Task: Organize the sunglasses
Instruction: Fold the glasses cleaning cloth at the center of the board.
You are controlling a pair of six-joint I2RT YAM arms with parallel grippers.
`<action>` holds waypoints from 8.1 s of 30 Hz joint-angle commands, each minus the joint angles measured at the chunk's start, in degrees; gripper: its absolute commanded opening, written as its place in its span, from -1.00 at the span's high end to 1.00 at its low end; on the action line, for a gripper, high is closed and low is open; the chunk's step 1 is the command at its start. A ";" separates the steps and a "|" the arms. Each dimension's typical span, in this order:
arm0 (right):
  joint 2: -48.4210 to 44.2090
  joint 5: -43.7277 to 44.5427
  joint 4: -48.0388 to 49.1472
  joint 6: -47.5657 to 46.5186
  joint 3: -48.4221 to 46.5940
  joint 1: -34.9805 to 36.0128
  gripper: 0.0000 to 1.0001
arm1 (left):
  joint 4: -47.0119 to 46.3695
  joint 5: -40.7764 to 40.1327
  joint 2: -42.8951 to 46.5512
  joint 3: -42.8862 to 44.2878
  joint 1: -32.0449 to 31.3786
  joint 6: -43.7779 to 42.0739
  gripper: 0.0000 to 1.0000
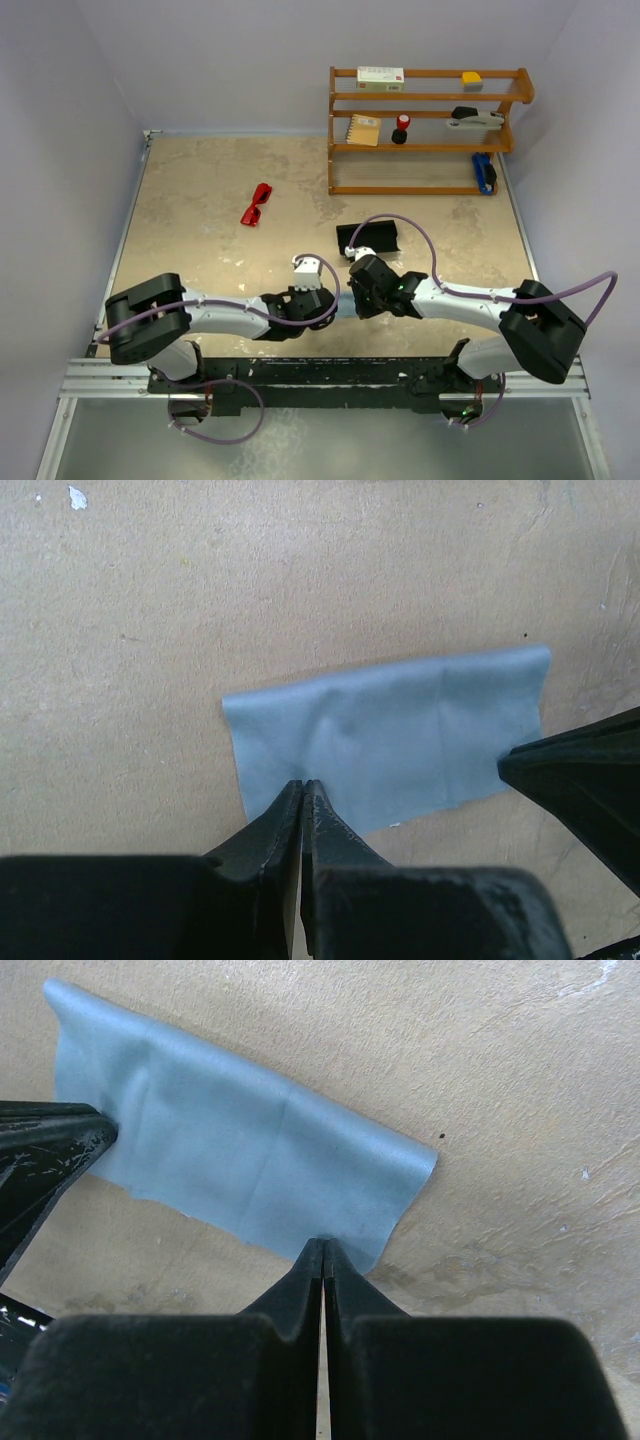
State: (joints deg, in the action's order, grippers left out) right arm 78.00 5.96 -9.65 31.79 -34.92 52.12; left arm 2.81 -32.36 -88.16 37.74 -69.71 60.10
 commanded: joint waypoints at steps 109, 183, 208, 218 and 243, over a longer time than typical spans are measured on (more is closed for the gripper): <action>0.71 -0.15 -3.11 0.38 1.42 0.70 1.00 | 8.18 -6.06 5.26 1.75 -5.37 3.67 1.00; 2.05 -2.00 -1.07 1.53 1.74 0.70 1.00 | 14.24 4.09 0.44 8.49 0.23 7.84 0.41; 1.42 -2.84 -0.66 1.36 3.61 0.70 1.00 | 10.40 7.31 -3.17 8.23 0.10 8.47 0.64; 1.15 -2.74 -0.61 1.52 4.01 0.70 1.00 | 10.51 7.49 -3.35 8.31 -0.16 8.44 0.72; -3.44 0.23 0.58 1.20 3.14 0.72 0.80 | 13.71 5.95 -2.20 8.74 -0.12 7.41 1.00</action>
State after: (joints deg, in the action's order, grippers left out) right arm 76.69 3.57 -6.52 33.06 -33.06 52.60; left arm 14.06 -25.80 -90.96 44.91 -69.78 68.36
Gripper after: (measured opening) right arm 0.045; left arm 0.003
